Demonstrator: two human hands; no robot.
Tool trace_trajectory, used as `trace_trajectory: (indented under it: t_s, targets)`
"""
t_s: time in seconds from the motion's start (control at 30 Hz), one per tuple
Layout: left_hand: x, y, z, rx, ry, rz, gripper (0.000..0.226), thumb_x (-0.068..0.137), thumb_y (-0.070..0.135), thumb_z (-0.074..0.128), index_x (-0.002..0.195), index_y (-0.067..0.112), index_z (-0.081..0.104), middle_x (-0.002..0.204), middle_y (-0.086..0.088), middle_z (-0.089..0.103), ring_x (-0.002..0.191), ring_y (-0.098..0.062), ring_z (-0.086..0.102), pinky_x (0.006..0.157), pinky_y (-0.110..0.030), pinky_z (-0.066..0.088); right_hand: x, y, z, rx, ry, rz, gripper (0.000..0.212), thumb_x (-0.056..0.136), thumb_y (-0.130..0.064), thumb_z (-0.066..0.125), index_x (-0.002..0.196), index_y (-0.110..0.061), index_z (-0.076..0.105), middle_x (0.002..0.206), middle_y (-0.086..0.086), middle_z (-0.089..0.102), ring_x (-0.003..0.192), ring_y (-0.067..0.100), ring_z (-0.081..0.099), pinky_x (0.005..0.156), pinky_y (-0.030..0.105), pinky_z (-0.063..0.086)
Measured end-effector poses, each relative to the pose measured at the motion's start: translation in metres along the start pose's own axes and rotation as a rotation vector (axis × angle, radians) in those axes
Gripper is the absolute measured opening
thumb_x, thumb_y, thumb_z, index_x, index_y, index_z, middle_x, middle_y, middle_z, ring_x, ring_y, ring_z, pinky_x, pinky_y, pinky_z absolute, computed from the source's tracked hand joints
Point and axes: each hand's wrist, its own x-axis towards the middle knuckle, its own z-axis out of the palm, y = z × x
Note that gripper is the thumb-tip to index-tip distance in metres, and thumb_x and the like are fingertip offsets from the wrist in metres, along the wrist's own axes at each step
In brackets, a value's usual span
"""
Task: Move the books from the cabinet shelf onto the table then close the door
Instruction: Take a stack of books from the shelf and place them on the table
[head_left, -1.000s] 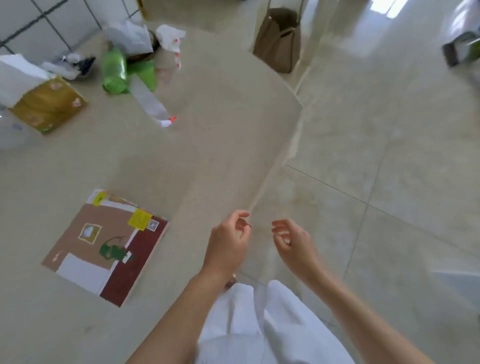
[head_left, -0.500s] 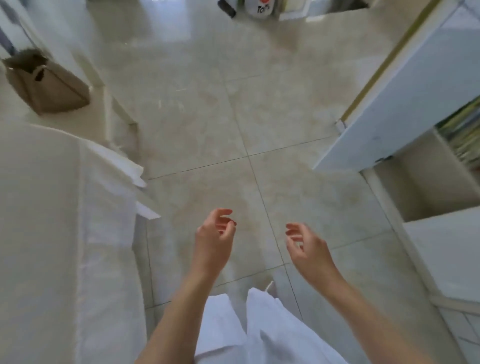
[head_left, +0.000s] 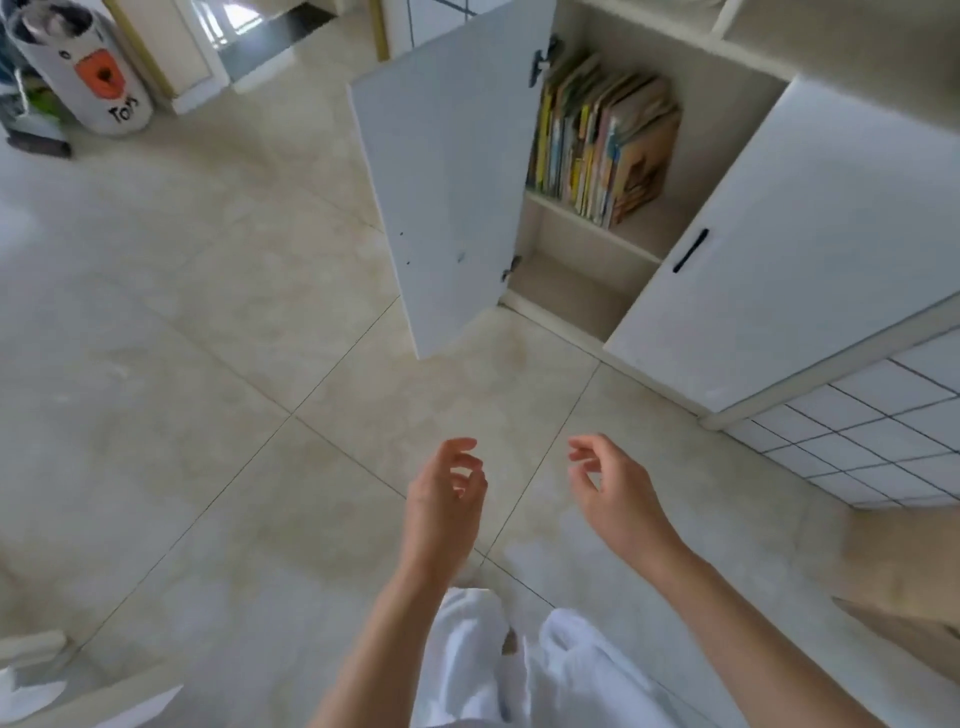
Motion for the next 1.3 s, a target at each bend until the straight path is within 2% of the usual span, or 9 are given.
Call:
trace_trajectory:
  t_s: [0.17,0.4,0.6,0.73,0.8,0.9,1.0,1.17,1.3]
  targets:
    - [0.065,0.021,0.020,0.085,-0.152,0.039,0.027,0.089,0.004,0.056,0.109,0.021,0.061,0.085,0.011,0.065,0.072,-0.003,0.061,0.059,-0.007,0.044,0.036,0.006,-0.017,0.020,0.101,0.106,0.027,0.093,-0.017,0.054,0.119,-0.016,0.057,0.114,-0.004,0.062,0.104,0.011,0.058,0.087,0.020,0.042]
    - [0.176,0.068,0.033,0.227,-0.362,0.158,0.030,0.088,0.004,0.055,0.111,0.021,0.061,0.088,0.011,0.066,0.074,-0.001,0.062,0.057,-0.007,0.044,0.106,-0.015,-0.042,0.053,0.210,0.214,0.025,0.092,-0.017,0.057,0.117,-0.015,0.057,0.113,-0.002,0.064,0.101,0.014,0.060,0.086,0.020,0.043]
    - [0.258,0.104,0.067,0.277,-0.435,0.263,0.029,0.086,0.004,0.057,0.110,0.019,0.062,0.087,0.009,0.066,0.073,0.002,0.061,0.061,-0.006,0.043,0.165,-0.023,-0.073,0.134,0.307,0.258,0.025,0.091,-0.015,0.058,0.115,-0.018,0.059,0.107,-0.005,0.065,0.098,0.013,0.062,0.088,0.027,0.049]
    - [0.305,0.128,0.101,0.277,-0.462,0.322,0.028,0.085,0.004,0.058,0.108,0.018,0.062,0.087,0.007,0.067,0.075,-0.006,0.064,0.070,-0.021,0.051,0.209,-0.018,-0.103,0.196,0.351,0.278,0.021,0.090,-0.014,0.059,0.111,-0.018,0.062,0.101,-0.005,0.067,0.095,0.012,0.063,0.079,0.010,0.044]
    - [0.326,0.141,0.119,0.278,-0.471,0.332,0.027,0.085,0.004,0.059,0.109,0.018,0.062,0.089,0.005,0.067,0.077,-0.008,0.064,0.072,-0.027,0.054,0.233,-0.016,-0.119,0.213,0.356,0.287,0.020,0.091,-0.014,0.059,0.110,-0.016,0.063,0.099,-0.005,0.067,0.093,0.012,0.063,0.076,0.005,0.044]
    - [0.360,0.162,0.148,0.303,-0.481,0.318,0.028,0.087,0.008,0.058,0.110,0.022,0.061,0.094,0.007,0.066,0.076,-0.003,0.060,0.064,-0.017,0.047,0.281,-0.011,-0.145,0.233,0.353,0.291,0.020,0.091,-0.014,0.059,0.110,-0.014,0.063,0.098,-0.005,0.067,0.091,0.014,0.064,0.085,0.020,0.050]
    - [0.396,0.181,0.178,0.302,-0.482,0.260,0.029,0.088,0.011,0.056,0.112,0.026,0.059,0.098,0.010,0.064,0.078,0.001,0.057,0.061,-0.013,0.041,0.331,-0.005,-0.169,0.219,0.303,0.307,0.023,0.093,-0.018,0.057,0.115,-0.014,0.062,0.100,-0.006,0.064,0.085,0.012,0.062,0.065,0.004,0.043]
    - [0.452,0.191,0.224,0.301,-0.469,0.237,0.031,0.089,0.009,0.057,0.117,0.021,0.059,0.105,0.007,0.063,0.081,0.003,0.056,0.066,-0.008,0.039,0.415,0.004,-0.200,0.185,0.231,0.306,0.021,0.094,-0.022,0.054,0.114,-0.020,0.062,0.105,-0.003,0.065,0.092,0.017,0.065,0.064,0.015,0.045]
    - [0.495,0.190,0.255,0.298,-0.481,0.239,0.035,0.090,0.010,0.059,0.124,0.017,0.054,0.115,0.002,0.061,0.088,-0.009,0.059,0.076,-0.020,0.044,0.476,0.008,-0.211,0.190,0.192,0.301,0.023,0.095,-0.019,0.052,0.115,-0.018,0.062,0.107,0.002,0.066,0.089,0.015,0.060,0.065,0.014,0.043]
